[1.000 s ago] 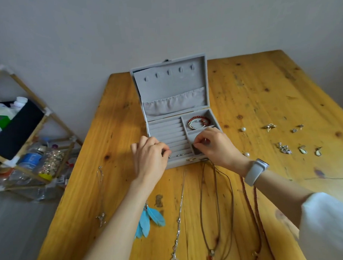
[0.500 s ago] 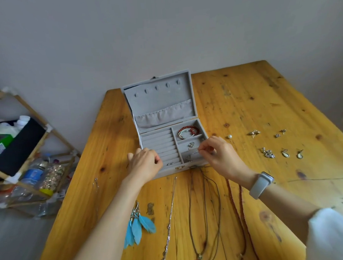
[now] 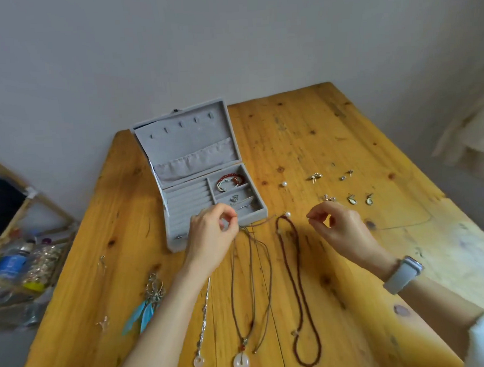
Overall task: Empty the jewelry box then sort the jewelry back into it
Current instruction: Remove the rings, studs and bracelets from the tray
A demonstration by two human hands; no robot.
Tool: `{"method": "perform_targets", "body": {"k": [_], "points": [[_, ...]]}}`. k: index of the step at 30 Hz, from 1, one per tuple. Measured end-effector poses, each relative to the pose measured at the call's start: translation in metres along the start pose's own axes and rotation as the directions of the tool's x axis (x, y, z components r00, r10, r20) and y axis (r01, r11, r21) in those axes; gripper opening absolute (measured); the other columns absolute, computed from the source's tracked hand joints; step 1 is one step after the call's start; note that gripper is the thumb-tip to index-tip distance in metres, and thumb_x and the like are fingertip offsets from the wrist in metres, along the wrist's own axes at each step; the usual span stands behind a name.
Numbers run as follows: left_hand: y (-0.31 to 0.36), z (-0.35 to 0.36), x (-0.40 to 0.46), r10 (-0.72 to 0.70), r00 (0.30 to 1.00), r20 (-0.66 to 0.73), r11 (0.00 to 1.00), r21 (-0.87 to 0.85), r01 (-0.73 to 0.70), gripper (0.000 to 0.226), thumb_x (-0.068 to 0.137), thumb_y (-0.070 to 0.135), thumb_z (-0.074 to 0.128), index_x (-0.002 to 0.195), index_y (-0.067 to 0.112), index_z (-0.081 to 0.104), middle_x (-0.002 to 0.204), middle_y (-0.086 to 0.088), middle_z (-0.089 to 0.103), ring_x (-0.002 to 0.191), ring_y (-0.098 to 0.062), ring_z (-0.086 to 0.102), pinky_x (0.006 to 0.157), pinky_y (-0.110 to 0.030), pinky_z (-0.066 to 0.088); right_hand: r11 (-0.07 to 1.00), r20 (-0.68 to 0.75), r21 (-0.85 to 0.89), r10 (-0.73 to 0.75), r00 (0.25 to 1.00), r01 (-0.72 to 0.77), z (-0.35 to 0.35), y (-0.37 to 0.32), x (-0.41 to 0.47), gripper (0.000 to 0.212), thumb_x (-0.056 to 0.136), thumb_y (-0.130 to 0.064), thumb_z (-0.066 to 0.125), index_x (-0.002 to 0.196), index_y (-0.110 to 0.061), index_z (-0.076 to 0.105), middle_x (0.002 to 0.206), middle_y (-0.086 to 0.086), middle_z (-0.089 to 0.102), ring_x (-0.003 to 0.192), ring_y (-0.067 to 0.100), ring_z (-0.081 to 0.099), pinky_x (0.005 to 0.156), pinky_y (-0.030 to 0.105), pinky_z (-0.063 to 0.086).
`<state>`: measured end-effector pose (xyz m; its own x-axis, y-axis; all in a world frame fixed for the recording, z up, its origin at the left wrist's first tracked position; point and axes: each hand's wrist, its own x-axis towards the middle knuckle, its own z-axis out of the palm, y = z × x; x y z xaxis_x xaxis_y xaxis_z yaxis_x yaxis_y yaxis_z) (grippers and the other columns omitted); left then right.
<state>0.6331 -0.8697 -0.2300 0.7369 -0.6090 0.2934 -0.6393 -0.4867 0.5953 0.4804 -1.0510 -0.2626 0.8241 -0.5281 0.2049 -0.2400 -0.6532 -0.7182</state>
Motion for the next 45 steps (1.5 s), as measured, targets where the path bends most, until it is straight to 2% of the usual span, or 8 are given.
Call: {"method": "perform_targets", "body": {"k": [4, 12, 16, 21, 28, 33, 39, 45], "points": [[0.051, 0.052, -0.022, 0.096, 0.983, 0.156, 0.989, -0.129, -0.076, 0.006, 0.084, 0.012, 0.062, 0.086, 0.014, 0.067, 0.07, 0.016, 0.05, 0.066, -0.004, 0.044, 0.065, -0.006, 0.032, 0.992, -0.063, -0.058, 0.107, 0.992, -0.11, -0.017, 0.029, -0.02, 0.011, 0.083, -0.006, 0.062, 0.085, -0.017, 0.063, 0.08, -0.003, 0.059, 0.072, 0.009, 0.051, 0.064, 0.005, 0.036], [0.084, 0.128, -0.018, 0.078, 0.933, 0.351, 0.996, -0.063, -0.06, 0.015, 0.091, 0.02, 0.055, 0.098, 0.015, 0.067, 0.103, -0.002, 0.061, 0.101, -0.018, 0.05, 0.088, -0.028, 0.035, 0.947, -0.146, -0.275, 0.131, 0.98, -0.168, -0.019, 0.056, -0.025, 0.008, 0.083, -0.016, 0.065, 0.087, -0.015, 0.071, 0.096, 0.006, 0.056, 0.093, 0.026, 0.046, 0.076, 0.035, 0.035], [0.084, 0.135, -0.008, 0.072, 0.944, 0.323, 0.994, 0.054, -0.094, 0.018, 0.091, 0.025, 0.055, 0.103, 0.021, 0.067, 0.105, 0.001, 0.055, 0.105, -0.017, 0.044, 0.091, -0.03, 0.032, 0.933, -0.154, -0.303, 0.152, 0.976, -0.193, -0.019, 0.058, -0.023, 0.013, 0.085, -0.022, 0.062, 0.094, -0.02, 0.071, 0.096, 0.002, 0.054, 0.095, 0.022, 0.042, 0.075, 0.032, 0.028], [0.084, 0.132, -0.007, 0.088, 0.961, 0.263, 0.996, -0.047, -0.078, 0.017, 0.089, 0.02, 0.056, 0.1, 0.023, 0.069, 0.099, 0.001, 0.057, 0.097, -0.017, 0.043, 0.087, -0.03, 0.036, 0.945, -0.123, -0.28, 0.138, 0.983, -0.168, -0.02, 0.059, -0.023, 0.019, 0.088, -0.025, 0.057, 0.103, -0.026, 0.07, 0.092, -0.003, 0.053, 0.09, 0.016, 0.036, 0.073, 0.031, 0.024], [0.056, 0.09, -0.014, 0.111, 0.991, 0.081, 0.991, -0.082, -0.104, 0.014, 0.084, 0.014, 0.063, 0.095, 0.016, 0.071, 0.094, 0.002, 0.059, 0.095, -0.017, 0.051, 0.086, -0.029, 0.037, 0.978, -0.141, -0.172, 0.093, 0.986, -0.117, -0.012, 0.033, -0.011, 0.02, 0.089, -0.011, 0.054, 0.103, -0.016, 0.068, 0.099, 0.004, 0.061, 0.094, 0.024, 0.048, 0.081, 0.04, 0.04], [0.0, 0.037, -0.021, 0.014, 0.996, -0.087, 1.0, 0.003, -0.014, 0.012, 0.079, 0.012, 0.062, 0.087, 0.014, 0.072, 0.086, 0.0, 0.061, 0.086, -0.022, 0.057, 0.079, -0.024, 0.038, 0.985, 0.024, -0.15, -0.078, 0.997, 0.081, 0.029, -0.022, 0.013, 0.019, 0.09, -0.017, 0.053, 0.102, -0.019, 0.068, 0.098, 0.001, 0.061, 0.093, 0.021, 0.048, 0.081, 0.038, 0.042], [-0.07, -0.015, -0.03, -0.196, 0.955, -0.221, 0.963, 0.139, 0.23, 0.014, 0.079, 0.015, 0.058, 0.083, 0.013, 0.072, 0.084, -0.006, 0.063, 0.085, -0.032, 0.057, 0.078, -0.044, 0.046, 0.955, 0.193, -0.146, -0.23, 0.954, 0.26, 0.096, -0.084, 0.048, 0.02, 0.09, -0.021, 0.052, 0.102, -0.021, 0.068, 0.099, 0.005, 0.06, 0.098, 0.027, 0.047, 0.083, 0.039, 0.039], [-0.101, -0.039, -0.02, -0.252, 0.949, -0.189, 0.936, 0.202, 0.289, 0.015, 0.081, 0.015, 0.066, 0.094, 0.017, 0.073, 0.091, -0.004, 0.058, 0.093, -0.027, 0.052, 0.084, -0.04, 0.041, 0.889, 0.378, -0.244, -0.282, 0.882, 0.388, 0.139, -0.126, 0.073, 0.027, 0.092, -0.028, 0.046, 0.115, -0.031, 0.062, 0.109, 0.004, 0.054, 0.106, 0.025, 0.041, 0.077, 0.032, 0.023]]}}
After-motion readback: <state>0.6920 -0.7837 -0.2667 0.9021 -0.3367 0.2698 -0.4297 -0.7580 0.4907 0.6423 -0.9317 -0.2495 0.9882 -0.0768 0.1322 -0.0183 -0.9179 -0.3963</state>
